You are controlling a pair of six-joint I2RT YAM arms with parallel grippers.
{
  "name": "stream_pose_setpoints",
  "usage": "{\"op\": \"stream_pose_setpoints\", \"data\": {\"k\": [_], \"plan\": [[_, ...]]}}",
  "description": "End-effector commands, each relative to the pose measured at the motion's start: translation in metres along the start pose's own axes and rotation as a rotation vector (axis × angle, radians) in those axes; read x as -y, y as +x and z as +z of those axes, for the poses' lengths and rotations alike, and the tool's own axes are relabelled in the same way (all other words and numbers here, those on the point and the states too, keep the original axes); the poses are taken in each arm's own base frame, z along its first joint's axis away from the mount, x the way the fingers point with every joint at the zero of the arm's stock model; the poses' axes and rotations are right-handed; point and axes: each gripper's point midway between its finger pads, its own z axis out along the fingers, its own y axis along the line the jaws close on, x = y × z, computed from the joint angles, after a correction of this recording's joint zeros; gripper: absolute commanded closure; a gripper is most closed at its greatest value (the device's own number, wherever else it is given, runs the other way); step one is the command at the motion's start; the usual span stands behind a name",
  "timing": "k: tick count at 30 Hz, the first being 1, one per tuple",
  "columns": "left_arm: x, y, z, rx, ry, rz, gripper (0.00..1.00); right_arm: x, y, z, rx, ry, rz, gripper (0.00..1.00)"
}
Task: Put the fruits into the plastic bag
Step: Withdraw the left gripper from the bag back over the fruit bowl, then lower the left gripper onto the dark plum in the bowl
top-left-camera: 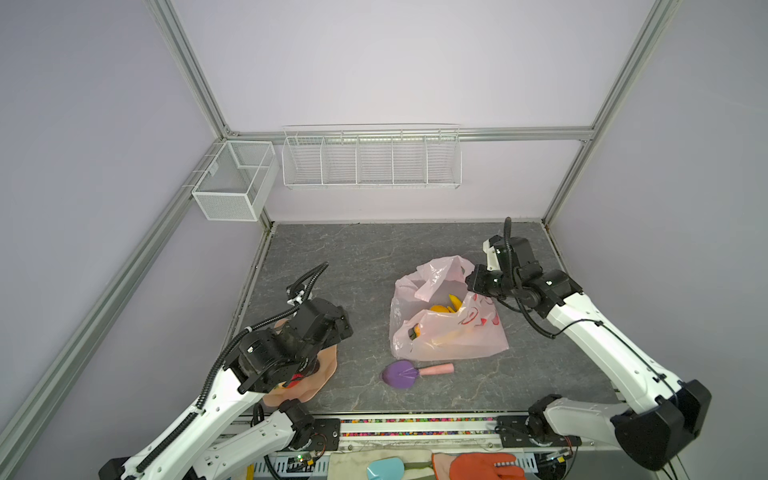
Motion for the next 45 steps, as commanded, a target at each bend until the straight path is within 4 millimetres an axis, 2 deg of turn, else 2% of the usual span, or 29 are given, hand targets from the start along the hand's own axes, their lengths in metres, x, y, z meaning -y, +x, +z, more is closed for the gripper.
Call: {"op": "stream_pose_setpoints", "data": {"k": [1,8,15,20,29,37,45], "plan": [[-0.052,0.030,0.012,-0.117,-0.225,-0.156,0.01,-0.001,-0.002,0.000,-0.004,0.002,0.004,0.94],[-0.080,0.048,0.046,-0.199,-0.311,-0.246,0.01,0.000,-0.001,-0.003,0.001,0.003,0.001,0.94],[-0.093,0.057,0.072,-0.251,-0.365,-0.258,0.01,0.002,0.000,-0.004,0.004,0.009,0.002,0.94],[-0.101,0.066,0.093,-0.299,-0.370,-0.294,0.09,0.002,0.000,-0.005,0.003,0.007,0.001,0.94],[-0.102,0.078,0.113,-0.356,-0.369,-0.285,0.20,0.002,-0.001,-0.006,0.009,0.014,-0.007,0.94],[-0.108,0.078,0.118,-0.347,-0.398,-0.297,0.26,0.004,-0.001,-0.008,0.012,0.021,-0.011,0.94],[-0.111,0.081,0.128,-0.357,-0.397,-0.294,0.41,0.004,-0.001,-0.009,0.015,0.021,-0.014,0.94]]}}
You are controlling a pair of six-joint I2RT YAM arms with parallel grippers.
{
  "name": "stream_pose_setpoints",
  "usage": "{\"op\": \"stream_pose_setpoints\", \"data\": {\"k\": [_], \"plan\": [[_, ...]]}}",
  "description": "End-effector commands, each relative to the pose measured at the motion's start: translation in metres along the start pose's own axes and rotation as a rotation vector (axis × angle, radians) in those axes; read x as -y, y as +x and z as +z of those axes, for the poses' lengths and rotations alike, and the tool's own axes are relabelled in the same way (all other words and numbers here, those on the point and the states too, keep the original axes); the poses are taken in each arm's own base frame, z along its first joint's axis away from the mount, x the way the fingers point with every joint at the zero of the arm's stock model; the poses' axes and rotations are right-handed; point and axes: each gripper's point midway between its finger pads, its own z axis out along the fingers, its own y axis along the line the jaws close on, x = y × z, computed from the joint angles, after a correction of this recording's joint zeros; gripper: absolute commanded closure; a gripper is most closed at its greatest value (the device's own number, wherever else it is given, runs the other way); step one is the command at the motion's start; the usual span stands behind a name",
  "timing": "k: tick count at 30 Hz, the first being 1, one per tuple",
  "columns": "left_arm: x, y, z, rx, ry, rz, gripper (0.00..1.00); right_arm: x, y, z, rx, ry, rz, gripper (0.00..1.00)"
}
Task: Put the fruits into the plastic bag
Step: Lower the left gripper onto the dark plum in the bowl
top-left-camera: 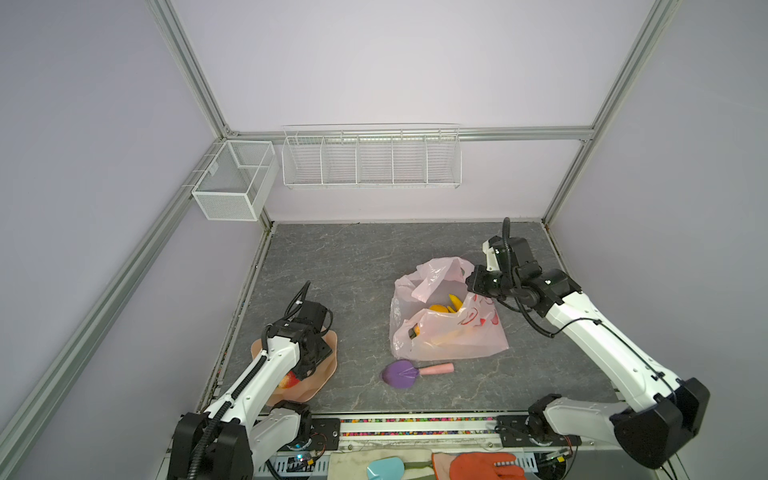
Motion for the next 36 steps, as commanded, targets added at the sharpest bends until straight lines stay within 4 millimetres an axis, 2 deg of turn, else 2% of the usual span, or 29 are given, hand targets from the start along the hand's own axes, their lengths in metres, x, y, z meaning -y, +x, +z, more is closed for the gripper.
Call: {"op": "stream_pose_setpoints", "data": {"k": [1,6,10,12,18,22,27,29,33,34,36], "plan": [[0.000,-0.002,0.005,0.004,0.001,-0.004,0.44,0.001,-0.003,-0.009,0.022,0.007,-0.011,0.94],[0.003,-0.004,0.005,0.008,0.024,0.003,0.62,0.001,-0.004,-0.008,0.022,0.004,-0.010,0.94],[0.009,-0.007,-0.004,0.017,0.054,0.020,0.75,0.000,-0.004,-0.008,0.023,0.004,-0.012,0.94],[0.014,-0.010,-0.012,0.031,0.082,0.027,0.80,0.000,-0.005,-0.008,0.024,0.003,-0.012,0.94],[0.035,-0.018,-0.049,0.053,0.202,0.085,0.85,-0.001,-0.006,-0.007,0.025,-0.001,-0.013,0.94],[0.040,-0.025,-0.077,0.089,0.242,0.128,0.86,-0.001,-0.006,-0.007,0.025,0.003,-0.014,0.94],[0.062,-0.033,-0.125,0.200,0.351,0.285,0.87,0.000,-0.006,-0.008,0.026,0.009,-0.017,0.94],[0.067,-0.034,-0.135,0.225,0.363,0.330,0.87,0.001,-0.006,-0.007,0.024,0.011,-0.017,0.94],[0.067,-0.027,-0.130,0.180,0.359,0.334,0.85,0.002,-0.005,-0.008,0.021,0.015,-0.018,0.94],[0.064,-0.026,-0.127,0.176,0.347,0.319,0.81,0.002,-0.005,-0.009,0.024,0.017,-0.017,0.94],[0.049,-0.028,-0.118,0.192,0.289,0.254,0.68,0.003,-0.005,-0.010,0.026,0.020,-0.018,0.94]]}}
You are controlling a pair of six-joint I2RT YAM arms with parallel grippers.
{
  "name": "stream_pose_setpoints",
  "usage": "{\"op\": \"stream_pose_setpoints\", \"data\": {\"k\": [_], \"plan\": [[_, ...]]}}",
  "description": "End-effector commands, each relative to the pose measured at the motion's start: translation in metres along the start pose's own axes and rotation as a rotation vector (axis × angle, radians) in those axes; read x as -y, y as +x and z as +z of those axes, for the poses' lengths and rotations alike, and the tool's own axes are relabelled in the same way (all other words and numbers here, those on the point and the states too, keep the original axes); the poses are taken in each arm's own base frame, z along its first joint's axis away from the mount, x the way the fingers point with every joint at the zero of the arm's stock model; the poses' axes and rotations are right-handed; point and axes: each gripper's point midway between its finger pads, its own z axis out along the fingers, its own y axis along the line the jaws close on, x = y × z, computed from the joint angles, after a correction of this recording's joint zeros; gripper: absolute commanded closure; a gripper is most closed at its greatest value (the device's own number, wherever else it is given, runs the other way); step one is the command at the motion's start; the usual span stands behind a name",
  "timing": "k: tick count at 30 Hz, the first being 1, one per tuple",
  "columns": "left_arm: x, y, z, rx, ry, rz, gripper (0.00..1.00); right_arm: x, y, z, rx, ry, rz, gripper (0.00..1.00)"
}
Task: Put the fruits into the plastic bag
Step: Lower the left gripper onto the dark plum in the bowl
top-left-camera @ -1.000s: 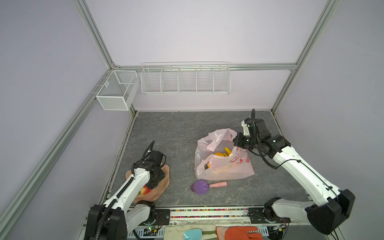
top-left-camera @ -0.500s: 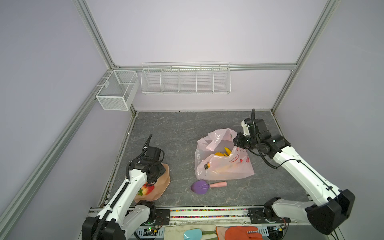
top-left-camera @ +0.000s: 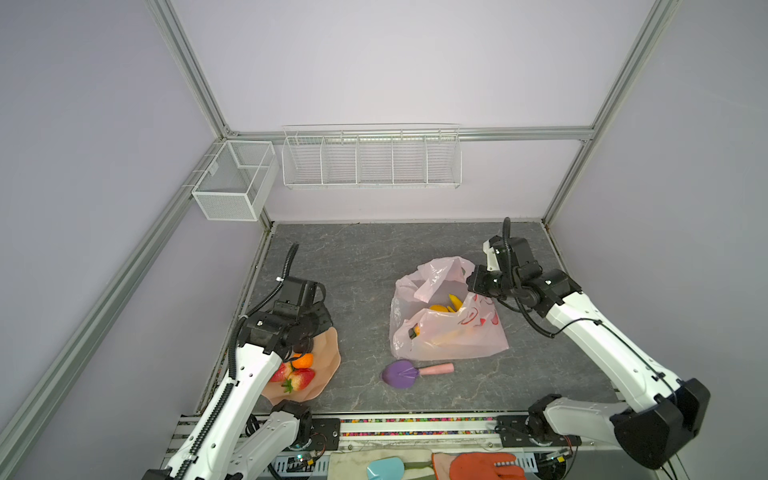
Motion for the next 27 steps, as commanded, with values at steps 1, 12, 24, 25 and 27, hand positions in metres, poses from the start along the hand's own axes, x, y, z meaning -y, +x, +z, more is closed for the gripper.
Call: {"op": "stream_pose_setpoints", "data": {"k": [1,12,24,25,27], "plan": [[-0.031,0.015,0.003,-0.019,-0.119,-0.035,0.63,0.001,-0.003,-0.010,0.016,0.010,-0.012,0.94],[-0.074,0.020,0.045,-0.106,-0.309,-0.156,0.22,0.000,-0.004,-0.014,0.021,0.004,-0.012,0.94],[-0.106,0.021,0.084,-0.174,-0.447,-0.215,0.17,0.002,-0.005,-0.020,0.038,0.014,-0.026,0.94],[-0.107,0.022,0.087,-0.181,-0.443,-0.219,0.17,0.002,-0.005,-0.020,0.036,0.014,-0.025,0.94],[-0.110,0.025,0.094,-0.201,-0.432,-0.239,0.19,0.001,-0.006,-0.019,0.034,0.011,-0.024,0.94]]}}
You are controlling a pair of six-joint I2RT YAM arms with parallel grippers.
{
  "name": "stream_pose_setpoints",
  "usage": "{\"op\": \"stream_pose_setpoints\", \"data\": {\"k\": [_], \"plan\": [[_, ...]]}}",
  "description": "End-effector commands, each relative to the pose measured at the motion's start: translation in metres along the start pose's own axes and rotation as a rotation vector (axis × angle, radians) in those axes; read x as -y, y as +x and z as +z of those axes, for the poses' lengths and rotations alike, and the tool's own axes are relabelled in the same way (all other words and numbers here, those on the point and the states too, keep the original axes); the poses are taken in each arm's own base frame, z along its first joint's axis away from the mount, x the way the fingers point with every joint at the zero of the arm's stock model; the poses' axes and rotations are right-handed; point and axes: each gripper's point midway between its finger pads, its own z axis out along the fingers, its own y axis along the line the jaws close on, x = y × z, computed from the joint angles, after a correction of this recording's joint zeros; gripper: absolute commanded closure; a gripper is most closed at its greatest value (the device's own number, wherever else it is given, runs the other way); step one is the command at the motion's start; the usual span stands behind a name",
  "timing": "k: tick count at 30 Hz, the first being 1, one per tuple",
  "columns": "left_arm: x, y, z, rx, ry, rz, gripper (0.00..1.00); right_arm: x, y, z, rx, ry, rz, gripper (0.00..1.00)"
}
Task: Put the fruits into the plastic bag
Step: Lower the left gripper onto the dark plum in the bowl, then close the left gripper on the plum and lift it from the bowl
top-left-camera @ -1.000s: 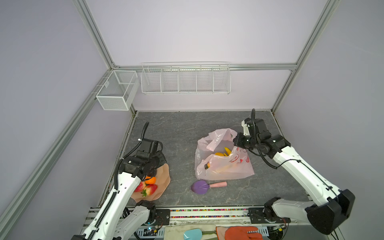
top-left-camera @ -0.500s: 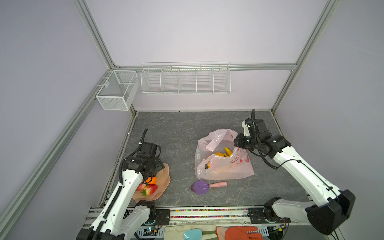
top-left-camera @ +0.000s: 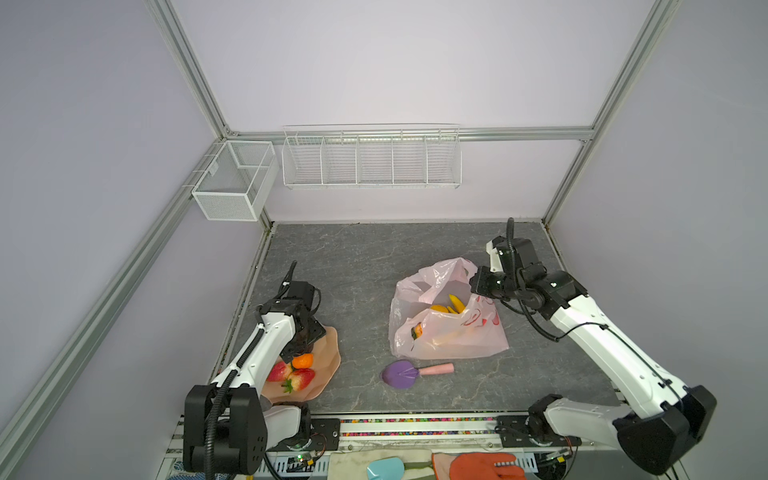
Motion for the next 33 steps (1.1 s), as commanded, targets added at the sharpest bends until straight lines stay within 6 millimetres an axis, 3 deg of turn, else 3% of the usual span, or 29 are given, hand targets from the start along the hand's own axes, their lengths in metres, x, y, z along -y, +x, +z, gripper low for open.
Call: {"op": "stream_pose_setpoints", "data": {"k": [1,6,10,17,25,33], "plan": [[-0.003,-0.002,0.012,-0.020,0.004,-0.014,0.20,-0.001,-0.006,-0.008,0.023,-0.001,-0.012,0.94],[-0.003,0.001,0.025,-0.057,0.028,-0.030,0.26,-0.003,-0.007,-0.007,0.023,-0.004,-0.012,0.94],[-0.003,0.000,0.029,-0.072,0.040,-0.041,0.36,-0.003,-0.008,-0.007,0.025,-0.004,-0.012,0.94],[0.003,-0.009,0.015,-0.044,0.082,-0.037,0.59,-0.003,-0.009,-0.009,0.029,0.002,-0.020,0.94],[0.024,-0.036,-0.045,0.028,0.196,-0.005,0.67,-0.003,-0.011,-0.011,0.031,0.001,-0.025,0.94],[0.071,-0.053,-0.125,0.209,0.422,0.191,0.71,-0.002,-0.012,-0.012,0.034,0.009,-0.031,0.94]]}}
